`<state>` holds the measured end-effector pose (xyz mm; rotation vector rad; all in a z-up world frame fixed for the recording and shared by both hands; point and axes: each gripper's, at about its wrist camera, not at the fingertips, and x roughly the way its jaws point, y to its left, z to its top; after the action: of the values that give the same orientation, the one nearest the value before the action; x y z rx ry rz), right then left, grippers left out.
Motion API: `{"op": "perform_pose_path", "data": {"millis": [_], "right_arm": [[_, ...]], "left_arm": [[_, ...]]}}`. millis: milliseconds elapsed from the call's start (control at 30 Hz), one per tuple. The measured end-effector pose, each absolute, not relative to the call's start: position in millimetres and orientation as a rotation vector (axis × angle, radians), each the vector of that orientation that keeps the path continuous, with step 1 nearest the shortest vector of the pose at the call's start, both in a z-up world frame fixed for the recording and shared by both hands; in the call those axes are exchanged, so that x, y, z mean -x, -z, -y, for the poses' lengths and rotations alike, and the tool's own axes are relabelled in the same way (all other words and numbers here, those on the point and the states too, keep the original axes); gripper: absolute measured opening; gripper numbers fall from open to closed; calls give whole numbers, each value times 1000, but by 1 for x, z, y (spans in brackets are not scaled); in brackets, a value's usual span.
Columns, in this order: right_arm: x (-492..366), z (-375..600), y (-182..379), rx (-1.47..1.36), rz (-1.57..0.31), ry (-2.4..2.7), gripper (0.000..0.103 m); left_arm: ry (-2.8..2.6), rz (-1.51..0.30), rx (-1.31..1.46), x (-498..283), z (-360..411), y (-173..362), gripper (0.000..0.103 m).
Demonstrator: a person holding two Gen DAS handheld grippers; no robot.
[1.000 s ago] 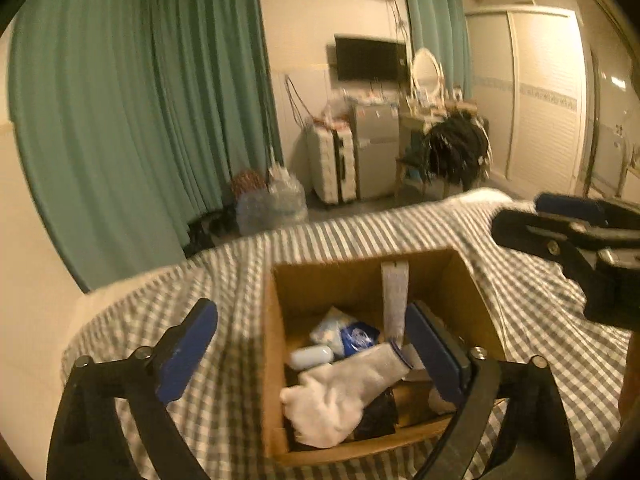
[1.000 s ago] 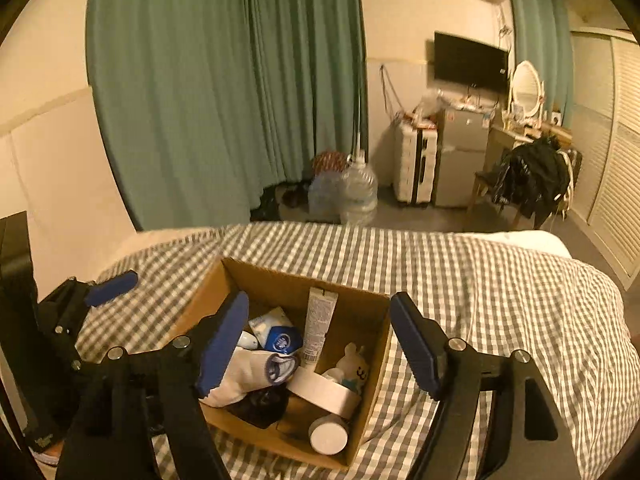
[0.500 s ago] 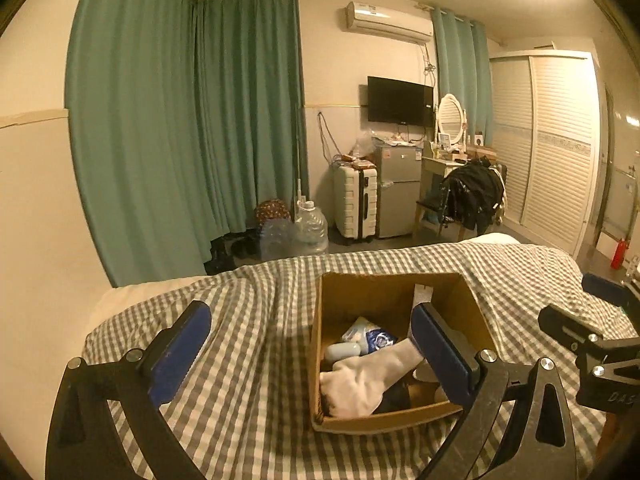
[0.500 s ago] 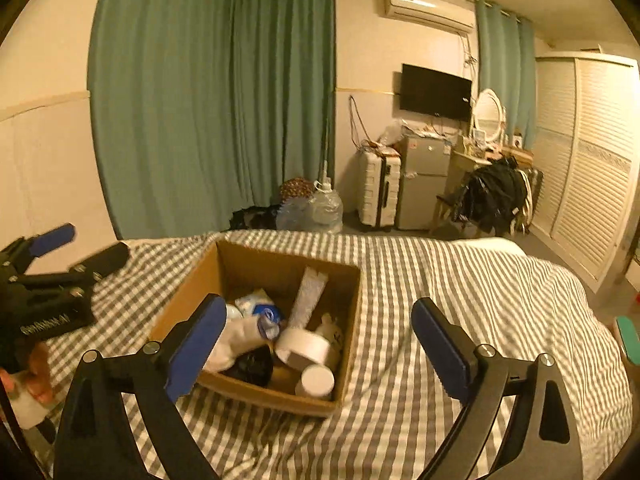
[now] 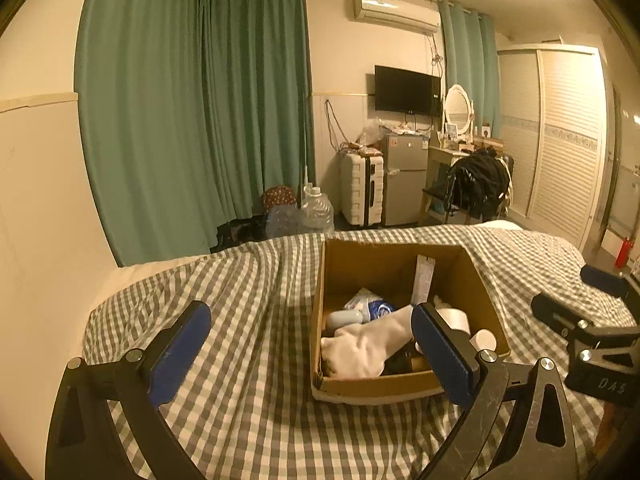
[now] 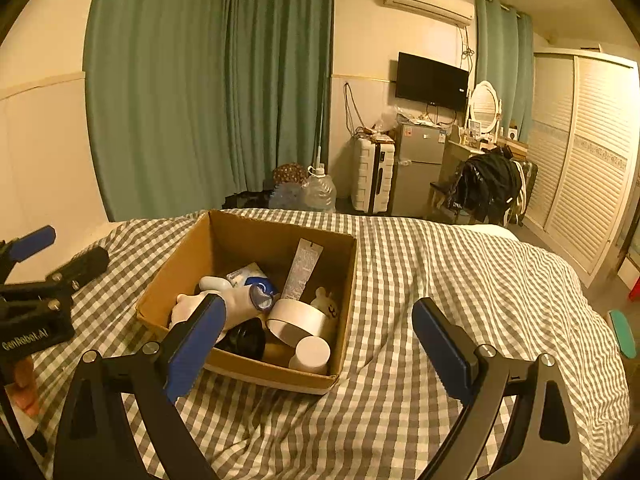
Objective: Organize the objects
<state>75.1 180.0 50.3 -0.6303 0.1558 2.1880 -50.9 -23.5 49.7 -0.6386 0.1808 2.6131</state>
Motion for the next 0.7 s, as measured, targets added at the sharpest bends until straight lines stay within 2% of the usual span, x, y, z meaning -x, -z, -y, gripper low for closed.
{"op": "perform_pose_path", "data": {"millis": [700], "right_arm": [[-73, -179, -54, 635, -174, -2172, 95]], "left_arm": [[-2608, -136, 640, 51, 34, -56, 103]]}}
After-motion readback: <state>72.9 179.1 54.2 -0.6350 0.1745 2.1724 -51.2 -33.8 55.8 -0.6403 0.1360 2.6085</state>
